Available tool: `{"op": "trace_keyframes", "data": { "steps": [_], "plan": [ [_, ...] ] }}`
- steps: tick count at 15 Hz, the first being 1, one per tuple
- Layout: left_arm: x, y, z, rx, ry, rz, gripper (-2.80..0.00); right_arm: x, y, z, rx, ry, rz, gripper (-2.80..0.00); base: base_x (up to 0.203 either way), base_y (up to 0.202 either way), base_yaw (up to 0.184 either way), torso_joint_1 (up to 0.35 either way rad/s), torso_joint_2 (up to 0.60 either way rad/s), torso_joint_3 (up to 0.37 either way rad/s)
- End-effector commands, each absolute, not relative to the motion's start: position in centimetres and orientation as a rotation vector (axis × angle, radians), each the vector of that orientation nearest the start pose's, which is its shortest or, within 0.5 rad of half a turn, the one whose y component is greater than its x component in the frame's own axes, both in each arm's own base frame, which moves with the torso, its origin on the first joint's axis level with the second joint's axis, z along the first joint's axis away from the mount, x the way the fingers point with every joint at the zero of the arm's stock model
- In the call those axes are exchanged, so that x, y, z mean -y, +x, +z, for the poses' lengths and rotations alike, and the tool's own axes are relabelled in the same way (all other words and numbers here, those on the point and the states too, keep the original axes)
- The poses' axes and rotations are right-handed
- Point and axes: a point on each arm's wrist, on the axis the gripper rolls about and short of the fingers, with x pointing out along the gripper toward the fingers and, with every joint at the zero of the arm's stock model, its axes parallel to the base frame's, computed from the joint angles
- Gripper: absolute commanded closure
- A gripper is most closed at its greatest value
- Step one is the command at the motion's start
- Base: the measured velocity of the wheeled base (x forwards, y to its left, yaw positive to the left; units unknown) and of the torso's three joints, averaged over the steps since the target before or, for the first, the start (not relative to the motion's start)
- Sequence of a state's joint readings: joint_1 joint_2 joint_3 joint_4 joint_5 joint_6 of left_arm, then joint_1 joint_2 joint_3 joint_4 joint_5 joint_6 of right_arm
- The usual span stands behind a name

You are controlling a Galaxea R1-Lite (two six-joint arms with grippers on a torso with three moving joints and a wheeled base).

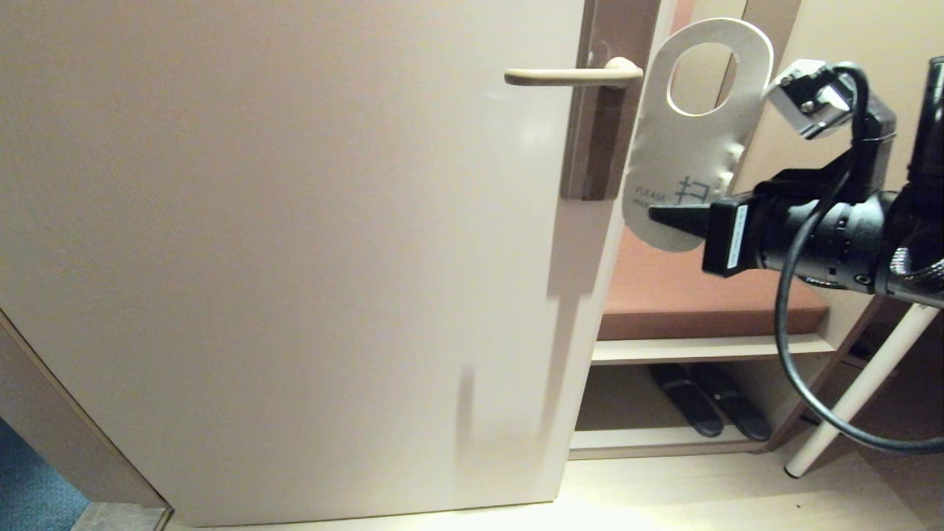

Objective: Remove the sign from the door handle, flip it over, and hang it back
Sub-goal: Hand it to the other hand

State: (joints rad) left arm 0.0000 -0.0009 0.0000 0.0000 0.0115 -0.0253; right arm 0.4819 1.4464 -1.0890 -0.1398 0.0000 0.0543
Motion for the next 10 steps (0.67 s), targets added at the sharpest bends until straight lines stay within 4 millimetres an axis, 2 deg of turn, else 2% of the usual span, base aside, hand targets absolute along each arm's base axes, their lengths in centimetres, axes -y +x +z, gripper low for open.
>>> {"op": "trace_keyframes", "data": {
  "steps": [1,6,10],
  "plan": [
    [0.0,-2.3,7.5,0.000,-0.026,0.012,0.00,-9.6,21.7,29.5,-0.183,0.017,0.409,0.00,0.000,0.000,0.000,0.000,0.00,0.000],
    [0.0,-2.3,7.5,0.000,-0.026,0.012,0.00,-4.0,19.3,29.0,-0.156,-0.014,0.199,0.00,0.000,0.000,0.000,0.000,0.00,0.000],
    [0.0,-2.3,7.5,0.000,-0.026,0.012,0.00,-1.0,16.5,28.5,-0.139,-0.032,0.061,0.00,0.000,0.000,0.000,0.000,0.00,0.000]
  ]
}}
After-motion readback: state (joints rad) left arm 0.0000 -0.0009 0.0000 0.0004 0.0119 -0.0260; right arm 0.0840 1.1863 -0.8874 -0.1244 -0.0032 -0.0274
